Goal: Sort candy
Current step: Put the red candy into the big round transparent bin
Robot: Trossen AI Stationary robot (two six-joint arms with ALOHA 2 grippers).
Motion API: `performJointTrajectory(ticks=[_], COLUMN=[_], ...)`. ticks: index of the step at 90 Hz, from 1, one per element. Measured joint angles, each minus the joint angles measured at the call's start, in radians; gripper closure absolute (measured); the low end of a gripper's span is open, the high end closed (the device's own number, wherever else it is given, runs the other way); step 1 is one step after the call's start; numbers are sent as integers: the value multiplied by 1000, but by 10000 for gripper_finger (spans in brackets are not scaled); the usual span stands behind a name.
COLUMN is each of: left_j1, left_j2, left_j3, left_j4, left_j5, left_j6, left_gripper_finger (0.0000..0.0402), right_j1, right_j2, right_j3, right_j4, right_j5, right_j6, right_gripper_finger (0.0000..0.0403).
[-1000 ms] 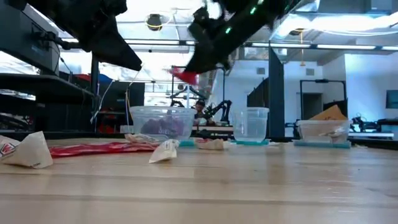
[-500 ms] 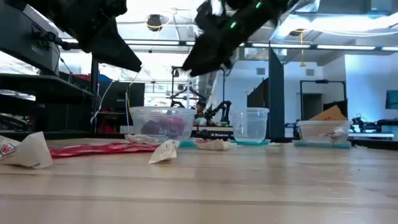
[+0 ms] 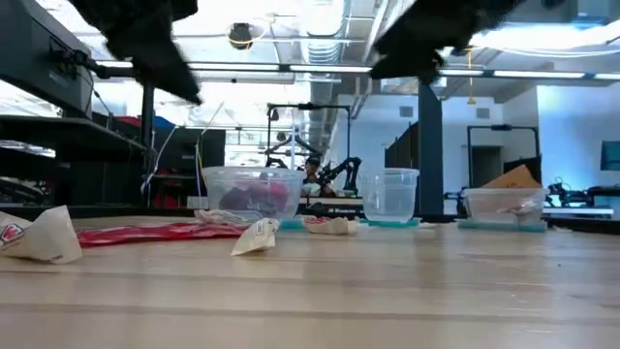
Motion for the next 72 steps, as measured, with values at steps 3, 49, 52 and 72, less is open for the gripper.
performJointTrajectory(ticks=[3, 49, 52, 72], left_j1=[-6, -107, -108, -104], left_j2=[8, 261, 284, 442], left_j3=[19, 53, 53, 53], left_j4=[-67, -61, -42, -17], left_j5=[9, 208, 209, 251], left_j6=[-58, -436, -446, -505], left_gripper_finger=[240, 240, 240, 240], right_j1=[28, 229, 229, 240], right_j2=[3, 189, 188, 188], right_j3=[-26, -94, -94, -94], right_j4=[33, 351, 352, 347], right_j5=[0, 328, 329, 327], right_j6=[54, 139, 140, 120], right_gripper_finger=[209, 209, 209, 209])
